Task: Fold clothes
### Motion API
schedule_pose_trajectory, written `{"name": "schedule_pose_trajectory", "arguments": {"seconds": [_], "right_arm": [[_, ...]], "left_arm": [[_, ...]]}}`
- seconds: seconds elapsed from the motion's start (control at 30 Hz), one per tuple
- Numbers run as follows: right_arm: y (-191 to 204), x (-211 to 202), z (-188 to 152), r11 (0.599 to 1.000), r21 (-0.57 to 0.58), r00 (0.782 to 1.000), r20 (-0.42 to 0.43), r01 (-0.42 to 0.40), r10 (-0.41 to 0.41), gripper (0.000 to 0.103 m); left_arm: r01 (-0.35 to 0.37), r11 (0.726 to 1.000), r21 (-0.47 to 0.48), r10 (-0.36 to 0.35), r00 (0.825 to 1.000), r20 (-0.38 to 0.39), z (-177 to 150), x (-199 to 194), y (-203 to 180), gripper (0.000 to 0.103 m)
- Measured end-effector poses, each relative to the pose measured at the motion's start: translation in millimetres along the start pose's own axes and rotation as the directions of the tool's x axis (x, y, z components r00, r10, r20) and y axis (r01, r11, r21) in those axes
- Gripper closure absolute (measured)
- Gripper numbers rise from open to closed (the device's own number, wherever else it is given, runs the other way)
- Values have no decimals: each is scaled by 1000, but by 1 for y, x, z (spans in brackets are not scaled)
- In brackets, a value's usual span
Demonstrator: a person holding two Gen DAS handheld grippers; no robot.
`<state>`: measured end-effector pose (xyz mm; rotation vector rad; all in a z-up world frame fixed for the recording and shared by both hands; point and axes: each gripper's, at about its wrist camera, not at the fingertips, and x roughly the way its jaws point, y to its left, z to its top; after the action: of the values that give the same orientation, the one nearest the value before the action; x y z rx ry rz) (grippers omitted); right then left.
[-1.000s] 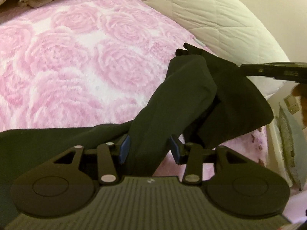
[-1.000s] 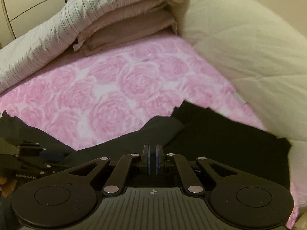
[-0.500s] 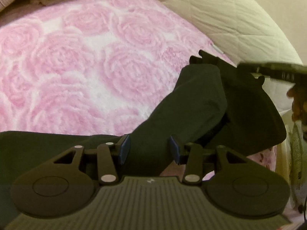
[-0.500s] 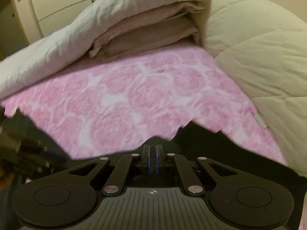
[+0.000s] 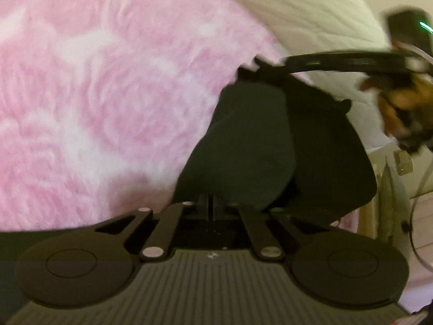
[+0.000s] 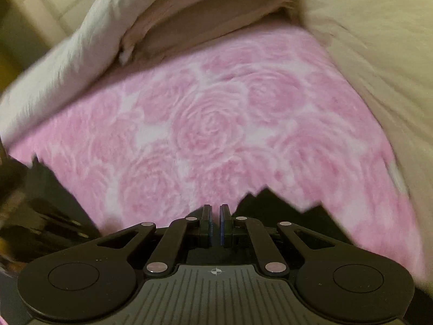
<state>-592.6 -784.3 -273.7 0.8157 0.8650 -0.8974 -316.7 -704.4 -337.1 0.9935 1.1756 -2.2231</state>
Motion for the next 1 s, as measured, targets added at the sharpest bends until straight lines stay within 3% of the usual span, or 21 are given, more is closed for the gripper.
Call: {"name": "schedule_pose_trajectory", "arguments": {"seconds": [0.1, 0.23, 0.37, 0.47, 0.5, 0.6, 0.67, 0.8, 0.9, 1.0], "right_arm": [[11, 14, 10, 997, -64, 999, -32, 38, -40, 100], [-1, 22, 8, 989, 121, 993, -71, -86, 96, 100], [-16, 30, 0, 898, 385, 965, -61, -213, 256, 100], [-7, 40, 3, 861, 438, 935, -113, -256, 336, 100], [-2, 40, 4, 871, 424, 936, -124, -249, 328, 100], [17, 30, 8, 927, 341, 974, -102, -155, 200, 100], [26, 25, 6, 943, 309, 983, -89, -127, 162, 100], [28, 21, -1, 906, 367, 967, -56, -212, 249, 100], [30, 11, -2, 895, 411, 978, -41, -171, 206, 100], [22, 8, -6, 832, 516, 971, -1, -204, 239, 100]], "left_arm": [[1, 1000, 11, -2, 991, 136, -15, -36, -20, 103], [-16, 1000, 20, 13, 990, 144, -38, -51, -37, 102], [-71, 997, -29, 75, 983, 165, -48, -53, -33, 93], [-118, 990, -83, 133, 970, 205, -50, -56, -23, 89], [-135, 986, -98, 153, 964, 216, -50, -57, -21, 88], [-153, 979, -136, 182, 954, 237, -50, -63, -16, 84], [-159, 977, -145, 192, 949, 251, -51, -66, -17, 84], [-148, 977, -151, 183, 949, 258, -55, -63, -24, 82], [-140, 976, -166, 180, 949, 259, -60, -60, -26, 82], [-139, 974, -181, 183, 948, 260, -64, -58, -26, 81]]}}
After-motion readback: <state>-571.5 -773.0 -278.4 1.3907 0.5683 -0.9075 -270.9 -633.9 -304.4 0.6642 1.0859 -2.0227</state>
